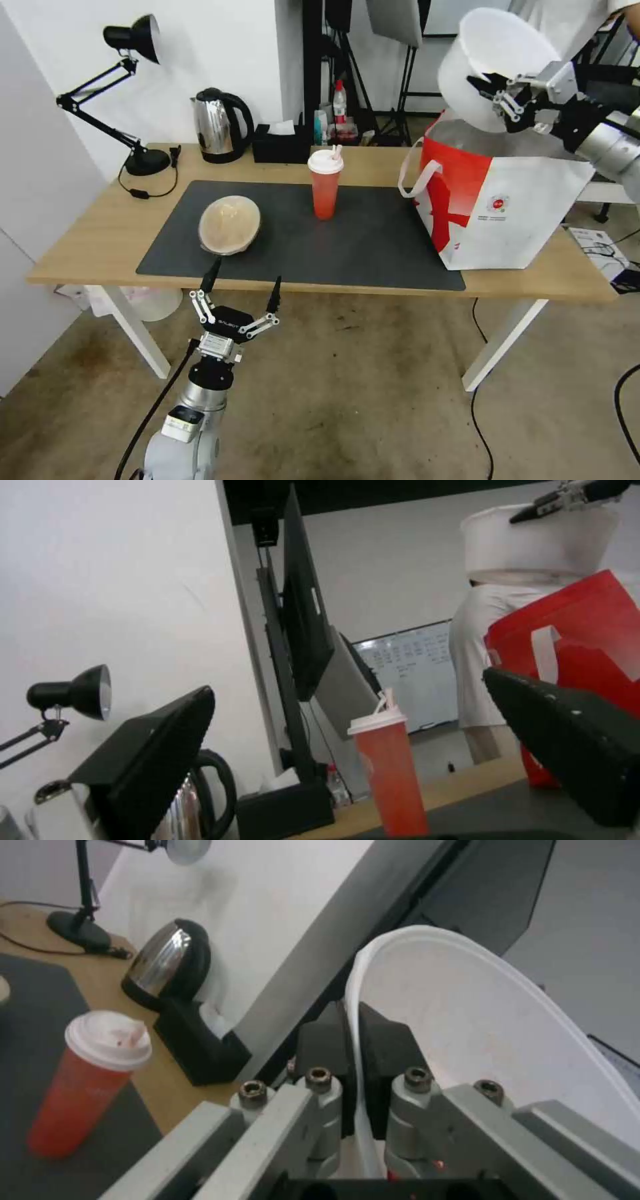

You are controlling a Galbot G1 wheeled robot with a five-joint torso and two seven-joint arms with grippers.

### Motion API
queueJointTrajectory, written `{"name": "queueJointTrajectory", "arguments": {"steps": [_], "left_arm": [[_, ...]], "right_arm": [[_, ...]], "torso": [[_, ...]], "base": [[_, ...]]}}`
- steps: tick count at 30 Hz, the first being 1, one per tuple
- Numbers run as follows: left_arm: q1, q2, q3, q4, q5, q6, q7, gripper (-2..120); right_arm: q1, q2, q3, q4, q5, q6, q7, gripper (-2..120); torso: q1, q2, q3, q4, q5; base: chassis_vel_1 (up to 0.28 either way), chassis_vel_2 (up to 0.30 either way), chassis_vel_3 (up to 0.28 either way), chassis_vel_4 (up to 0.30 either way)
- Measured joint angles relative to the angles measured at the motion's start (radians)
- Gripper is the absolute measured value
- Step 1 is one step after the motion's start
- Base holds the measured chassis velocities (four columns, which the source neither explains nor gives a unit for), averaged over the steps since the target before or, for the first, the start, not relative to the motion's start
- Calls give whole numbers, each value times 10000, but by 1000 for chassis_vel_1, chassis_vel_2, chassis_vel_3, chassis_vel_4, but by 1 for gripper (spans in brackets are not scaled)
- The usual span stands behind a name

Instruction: Pick up the trash from the table and place it into the takeout bag.

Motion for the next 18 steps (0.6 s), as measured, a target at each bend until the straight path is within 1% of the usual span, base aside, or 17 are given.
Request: {"name": "queueJointTrajectory", "arguments": {"steps": [8, 18], "left_arm": [[0, 1, -46, 12, -8, -18, -7, 100], [66, 3, -81, -15, -11, -60, -10, 100]], "right_arm": [[-773, 36, 420, -253, -317, 282, -5, 0], [-1176, 166, 586, -416, -481, 388, -9, 0]], "torso": [[0, 0, 0, 0, 0], [0, 1, -1, 0, 0]], "base": [[0, 0, 0, 0], [0, 0, 0, 0]]}}
